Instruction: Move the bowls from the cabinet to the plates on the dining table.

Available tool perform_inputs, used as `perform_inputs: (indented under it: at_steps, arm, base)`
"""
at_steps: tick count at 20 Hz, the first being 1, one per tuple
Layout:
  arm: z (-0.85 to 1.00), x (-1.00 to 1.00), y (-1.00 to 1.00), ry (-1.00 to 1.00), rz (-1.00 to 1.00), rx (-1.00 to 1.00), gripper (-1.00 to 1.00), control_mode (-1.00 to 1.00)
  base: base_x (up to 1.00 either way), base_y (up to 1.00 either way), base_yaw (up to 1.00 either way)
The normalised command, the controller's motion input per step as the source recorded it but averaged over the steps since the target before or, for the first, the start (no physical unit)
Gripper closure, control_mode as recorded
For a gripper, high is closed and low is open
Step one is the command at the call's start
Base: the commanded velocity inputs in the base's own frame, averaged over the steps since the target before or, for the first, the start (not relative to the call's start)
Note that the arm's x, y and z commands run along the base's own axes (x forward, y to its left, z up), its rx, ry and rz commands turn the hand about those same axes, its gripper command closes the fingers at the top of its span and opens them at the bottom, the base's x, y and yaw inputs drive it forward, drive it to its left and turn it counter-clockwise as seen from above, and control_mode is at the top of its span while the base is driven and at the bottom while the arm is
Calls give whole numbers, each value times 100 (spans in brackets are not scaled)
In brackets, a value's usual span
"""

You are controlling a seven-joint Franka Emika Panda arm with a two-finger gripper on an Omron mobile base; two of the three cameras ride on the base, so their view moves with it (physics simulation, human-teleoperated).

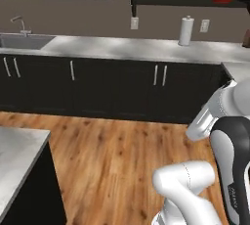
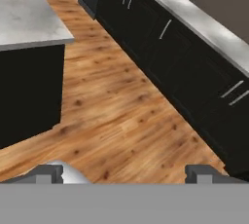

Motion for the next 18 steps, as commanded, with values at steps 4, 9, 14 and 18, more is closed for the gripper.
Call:
perform_inputs:
  at_steps: [4,9,14,18]
  arm:
    - [0,0,0,0,0,0,-100,100]
    - [0,0,0,0,0,0,-100,100]
    - [0,0,0,0,0,0,-100,100]
    - [0,0,0,0,0,0,-100,100]
  base:
    - [14,0,-50]
    - [72,12,-33]
    - [79,11,-26]
    - [78,9,-21]
